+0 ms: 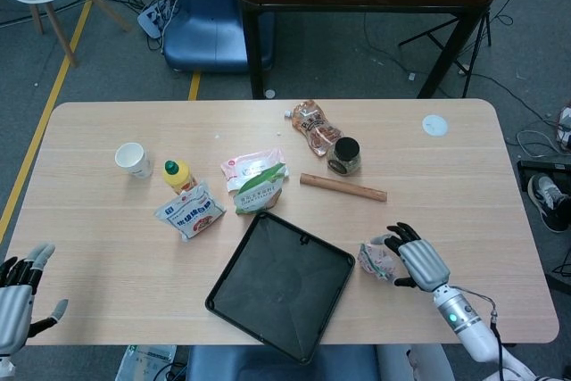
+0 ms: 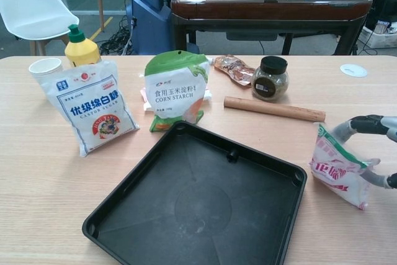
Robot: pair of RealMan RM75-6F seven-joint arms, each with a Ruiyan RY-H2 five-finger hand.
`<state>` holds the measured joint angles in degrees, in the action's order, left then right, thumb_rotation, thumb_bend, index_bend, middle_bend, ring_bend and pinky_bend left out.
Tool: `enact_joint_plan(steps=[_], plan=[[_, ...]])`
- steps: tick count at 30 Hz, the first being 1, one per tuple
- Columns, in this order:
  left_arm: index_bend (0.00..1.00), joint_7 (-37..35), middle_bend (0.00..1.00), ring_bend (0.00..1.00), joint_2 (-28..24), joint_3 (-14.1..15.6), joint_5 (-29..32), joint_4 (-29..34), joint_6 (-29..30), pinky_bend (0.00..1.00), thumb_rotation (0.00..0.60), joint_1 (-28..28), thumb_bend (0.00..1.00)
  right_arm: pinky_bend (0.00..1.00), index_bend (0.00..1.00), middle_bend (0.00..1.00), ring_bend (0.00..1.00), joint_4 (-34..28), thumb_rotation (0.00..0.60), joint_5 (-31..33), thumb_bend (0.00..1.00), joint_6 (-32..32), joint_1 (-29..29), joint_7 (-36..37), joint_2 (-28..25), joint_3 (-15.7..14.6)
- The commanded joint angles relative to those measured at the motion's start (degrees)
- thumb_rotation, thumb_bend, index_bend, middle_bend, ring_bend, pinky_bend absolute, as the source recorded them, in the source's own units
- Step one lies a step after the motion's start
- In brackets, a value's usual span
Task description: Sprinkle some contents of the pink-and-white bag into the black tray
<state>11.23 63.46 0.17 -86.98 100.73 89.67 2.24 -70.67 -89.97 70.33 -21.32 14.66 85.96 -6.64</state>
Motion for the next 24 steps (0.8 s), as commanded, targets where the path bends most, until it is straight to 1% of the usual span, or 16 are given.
enact_joint_plan(steps=[1,6,8,12,16,17,19,21,24], plan=[[0.1,-0.08,0.11,0.15,0.08,0.0,-0.05,-0.11,-0.17,0.06,0.6,-0.13,0.25,0.04,0.13,0.22,0.06,0.19,0.6,-0.42,0.26,0.41,0.39,0.4,0.07,0.01],[0.1,0.08,0.11,0.15,0.12,0.0,-0.14,-0.02,-0.11,0.06,0.6,-0.17,0.25,0.04,0.13,0.2,0.06,0.65,0.6,-1.05,0.09,1.18,0.82,1.94,-0.48,0.38],[0.1,0.3,0.11,0.15,0.06,0.07,-0.18,0.16,-0.06,0.06,0.6,-0.12,0.25,0.04,0.13,0.2,0.06,0.69,0.6,-0.95,0.06,1.11,0.85,2.03,-1.22,0.67],[0.1,0.95,0.11,0.15,-0.06,0.14,-0.31,0.72,0.45,0.06,0.6,0.14,0.25,0.04,0.13,0.2,0.06,0.45,0.6,-0.73,0.03,-0.85,0.38,0.5,-2.72,0.6],[0.1,1.85,0.11,0.15,-0.03,0.4,-0.62,1.4,0.56,0.06,0.6,0.25,0.25,0.04,0.14,0.19,0.05,1.43,0.6,-0.84,0.02,-3.42,-0.71,-0.05,-2.55,0.7],[0.1,2.05,0.11,0.15,-0.03,0.43,-0.68,1.56,0.6,0.06,0.6,0.27,0.25,0.04,0.16,0.19,0.05,1.83,0.6,-0.99,0.02,-3.8,-0.97,0.18,-2.35,0.76],[0.1,2.62,0.11,0.15,-0.15,0.48,-0.8,1.96,0.77,0.06,0.6,0.36,0.25,0.03,0.22,0.19,0.04,2.94,0.6,-1.39,0.02,-4.56,-1.57,0.69,-1.83,0.88],[0.1,3.17,0.11,0.15,-0.36,0.48,-0.96,2.43,1.15,0.06,0.6,0.51,0.25,0.03,0.26,0.19,0.04,4.22,0.6,-1.79,0.02,-5.08,-2.05,0.97,-1.19,0.98],[0.1,3.93,0.11,0.15,-0.58,0.54,-1.05,3.07,1.51,0.06,0.6,0.73,0.25,0.02,0.27,0.19,0.04,5.66,0.599,-2.18,0.02,-5.84,-2.62,1.42,-0.41,1.02]])
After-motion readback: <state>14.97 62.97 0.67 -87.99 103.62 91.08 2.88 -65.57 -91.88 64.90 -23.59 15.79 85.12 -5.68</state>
